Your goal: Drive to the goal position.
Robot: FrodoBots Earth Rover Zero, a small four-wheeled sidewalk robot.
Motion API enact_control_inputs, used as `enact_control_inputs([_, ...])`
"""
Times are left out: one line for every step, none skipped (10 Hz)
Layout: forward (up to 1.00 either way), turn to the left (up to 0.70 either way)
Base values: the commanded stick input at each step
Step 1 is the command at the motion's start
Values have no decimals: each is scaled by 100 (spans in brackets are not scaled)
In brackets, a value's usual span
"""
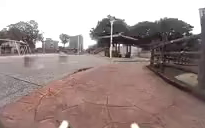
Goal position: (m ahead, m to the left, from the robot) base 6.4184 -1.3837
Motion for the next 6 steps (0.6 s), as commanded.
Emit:
enact_control_inputs([70,-30])
enact_control_inputs([70,0])
enact_control_inputs([70,0])
enact_control_inputs([70,0])
enact_control_inputs([70,0])
enact_control_inputs([70,0])
